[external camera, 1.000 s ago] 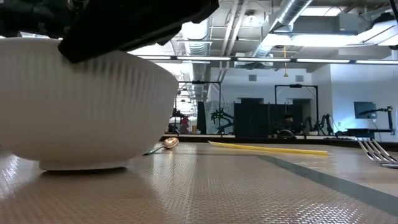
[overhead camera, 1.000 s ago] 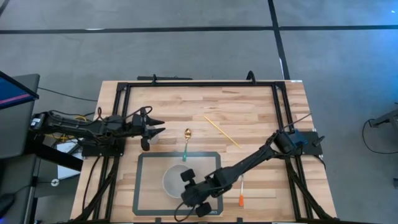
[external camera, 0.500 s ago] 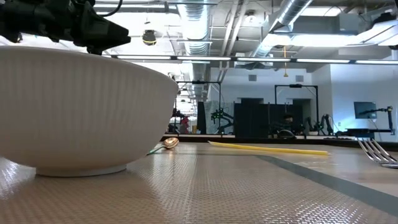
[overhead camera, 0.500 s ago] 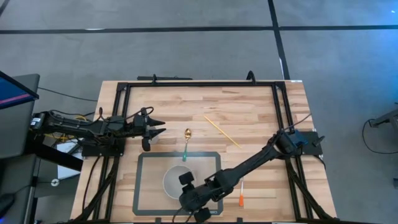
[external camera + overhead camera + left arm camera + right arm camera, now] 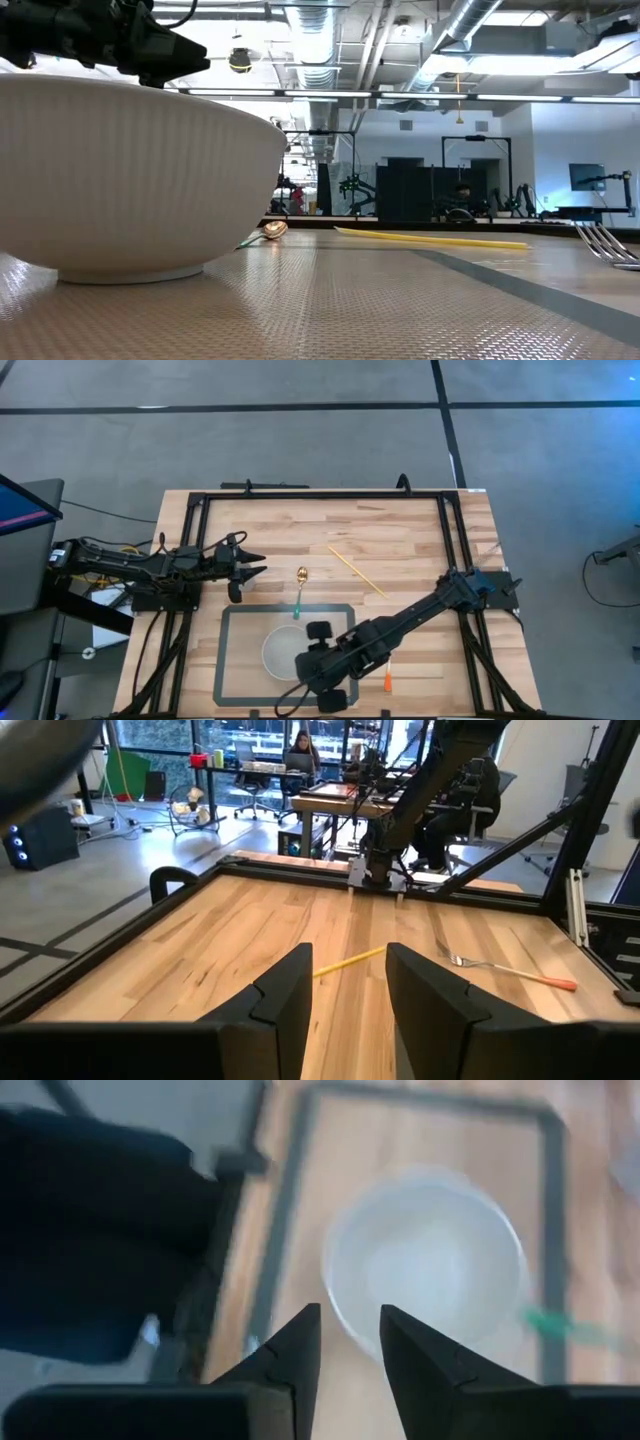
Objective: Pick & Place Utensil
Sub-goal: Put the orange fork into the white bowl
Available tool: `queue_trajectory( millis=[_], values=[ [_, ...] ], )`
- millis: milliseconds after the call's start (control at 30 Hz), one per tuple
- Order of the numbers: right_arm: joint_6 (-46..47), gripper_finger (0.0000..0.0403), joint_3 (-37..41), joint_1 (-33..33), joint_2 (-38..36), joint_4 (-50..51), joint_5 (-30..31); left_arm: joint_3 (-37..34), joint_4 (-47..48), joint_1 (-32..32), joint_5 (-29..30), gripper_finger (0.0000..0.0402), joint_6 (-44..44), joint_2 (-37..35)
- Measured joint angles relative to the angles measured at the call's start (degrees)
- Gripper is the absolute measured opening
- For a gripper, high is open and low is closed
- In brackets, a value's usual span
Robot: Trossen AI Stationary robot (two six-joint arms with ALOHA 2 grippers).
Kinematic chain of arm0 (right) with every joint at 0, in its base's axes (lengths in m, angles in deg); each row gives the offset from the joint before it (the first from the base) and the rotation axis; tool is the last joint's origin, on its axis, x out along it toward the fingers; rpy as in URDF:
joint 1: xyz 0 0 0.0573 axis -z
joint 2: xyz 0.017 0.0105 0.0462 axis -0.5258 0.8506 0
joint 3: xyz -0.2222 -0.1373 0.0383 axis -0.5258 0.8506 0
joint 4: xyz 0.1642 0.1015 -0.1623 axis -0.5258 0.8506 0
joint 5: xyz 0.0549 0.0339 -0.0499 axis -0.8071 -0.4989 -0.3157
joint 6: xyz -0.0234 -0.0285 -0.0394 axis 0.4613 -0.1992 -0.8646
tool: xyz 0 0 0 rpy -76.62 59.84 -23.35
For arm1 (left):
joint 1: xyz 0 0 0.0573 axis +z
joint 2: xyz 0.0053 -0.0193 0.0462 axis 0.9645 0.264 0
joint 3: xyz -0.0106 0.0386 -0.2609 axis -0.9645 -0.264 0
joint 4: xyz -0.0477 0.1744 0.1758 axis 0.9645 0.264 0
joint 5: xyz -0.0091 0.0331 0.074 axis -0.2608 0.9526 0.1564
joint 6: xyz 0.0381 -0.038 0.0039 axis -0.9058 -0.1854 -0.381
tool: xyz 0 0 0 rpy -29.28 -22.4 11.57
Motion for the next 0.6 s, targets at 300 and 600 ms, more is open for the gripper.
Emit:
queue_trajectory(
  millis=[300, 600],
  values=[
    [24.2, 0.0082, 0.8, -0.2, -1.1, 18.9, 5.7, 0.0, 0.1, 0.0, 0.0, 0.0131, 2.9, 0.0],
    [36.4, 0.0082, 0.9, -6.8, -5.2, 27.5, 15.5, 0.0, 0.1, 0.0, 0.0, 0.0131, 2.6, 0.0]
  ],
)
